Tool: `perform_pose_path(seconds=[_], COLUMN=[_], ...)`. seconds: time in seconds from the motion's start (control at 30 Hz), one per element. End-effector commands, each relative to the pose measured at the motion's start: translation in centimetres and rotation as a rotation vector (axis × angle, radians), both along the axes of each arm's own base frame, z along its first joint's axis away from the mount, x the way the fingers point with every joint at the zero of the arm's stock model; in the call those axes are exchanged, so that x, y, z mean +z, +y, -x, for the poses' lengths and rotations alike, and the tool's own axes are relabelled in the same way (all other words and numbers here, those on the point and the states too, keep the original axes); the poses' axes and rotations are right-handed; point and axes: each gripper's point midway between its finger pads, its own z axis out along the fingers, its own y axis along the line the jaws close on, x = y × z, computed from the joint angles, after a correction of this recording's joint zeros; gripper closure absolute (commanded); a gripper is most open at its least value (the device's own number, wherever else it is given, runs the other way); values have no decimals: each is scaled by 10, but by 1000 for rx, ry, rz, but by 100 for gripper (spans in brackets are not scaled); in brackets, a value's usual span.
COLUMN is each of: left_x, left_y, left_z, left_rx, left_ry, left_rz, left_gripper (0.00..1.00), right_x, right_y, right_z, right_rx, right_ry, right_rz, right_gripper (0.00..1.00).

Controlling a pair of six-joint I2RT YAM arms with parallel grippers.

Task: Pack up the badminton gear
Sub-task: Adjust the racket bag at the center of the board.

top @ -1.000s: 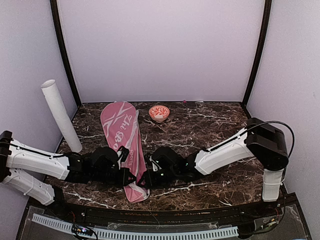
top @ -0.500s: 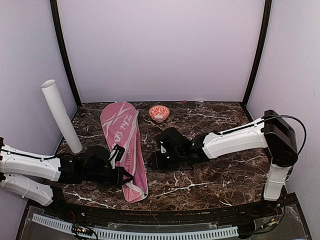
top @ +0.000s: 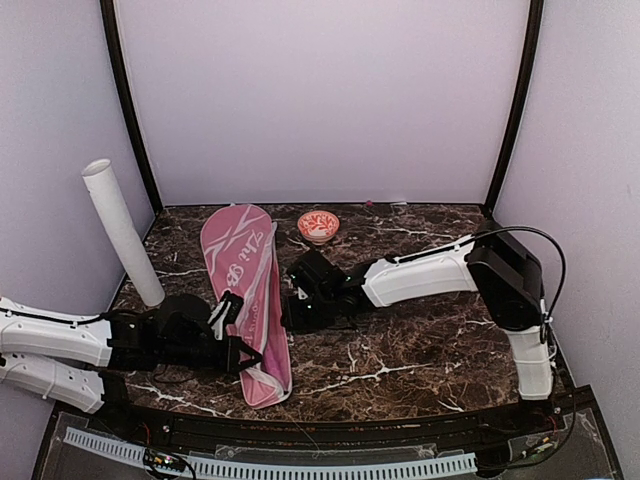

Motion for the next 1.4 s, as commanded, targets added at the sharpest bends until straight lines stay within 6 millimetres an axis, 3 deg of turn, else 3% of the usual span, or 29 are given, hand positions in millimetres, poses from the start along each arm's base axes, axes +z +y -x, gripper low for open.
perform_pose_path(seconds=[0.0, 0.3, 0.5, 0.63, 0.9, 1.03, 1.13, 1.37], left_x=[7, 8, 8, 9, 18, 26, 34, 39], left_y=[-1, -1, -1, 0, 1, 0, 0, 2], left_z=[1, 2, 1, 0, 0, -1, -3, -15], left_rx=[-14, -19, -15, -9, -17, -25, -24, 13], left_ry=[-14, -18, -19, -24, -51, -70, -90, -116], left_rz=[34, 38, 39, 36, 47, 65, 79, 81], left_gripper=[100, 100, 100, 100, 99, 89, 74, 42], right_x=[4, -15, -15, 11, 91, 110, 119, 101], right_y=[18, 36, 48, 47, 41, 38, 37, 35], right_z=[-18, -30, -32, -37, -23, -12, -5, 17], right_rx=[30, 50, 69, 63, 146, 194, 217, 228], right_ry=[-29, -12, -12, -59, -148, -160, -161, -111], right_rz=[-21, -13, -48, -73, -191, -230, -246, -245], right_gripper=[61, 64, 84, 100, 100, 100, 100, 100])
